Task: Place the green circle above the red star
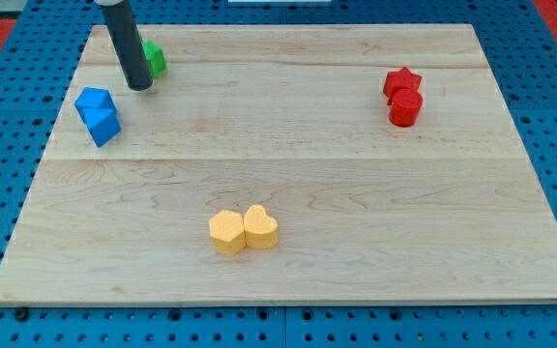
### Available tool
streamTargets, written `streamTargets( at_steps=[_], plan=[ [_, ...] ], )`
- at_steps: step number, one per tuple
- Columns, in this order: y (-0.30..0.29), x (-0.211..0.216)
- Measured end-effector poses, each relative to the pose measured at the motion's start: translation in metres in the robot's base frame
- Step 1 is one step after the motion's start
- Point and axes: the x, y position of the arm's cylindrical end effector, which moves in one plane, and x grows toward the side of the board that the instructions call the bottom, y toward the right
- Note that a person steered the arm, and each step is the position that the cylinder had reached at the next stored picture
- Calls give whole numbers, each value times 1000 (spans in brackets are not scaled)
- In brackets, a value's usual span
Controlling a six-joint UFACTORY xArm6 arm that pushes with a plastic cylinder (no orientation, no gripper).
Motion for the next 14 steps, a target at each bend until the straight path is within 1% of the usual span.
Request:
streamTargets(
  at_steps=[1, 2, 3, 5, 6, 7, 8, 9, 10, 11, 12, 13, 14],
  plan=[
    [-4, 0],
    [-68, -1],
    [-80, -29],
    [-54, -85],
    [-8, -88],
    [91, -78],
    [157, -78],
    [137, -80],
    [155, -94],
    [199, -105],
    [255, -105],
    [257, -122],
    [262, -124]
  ],
)
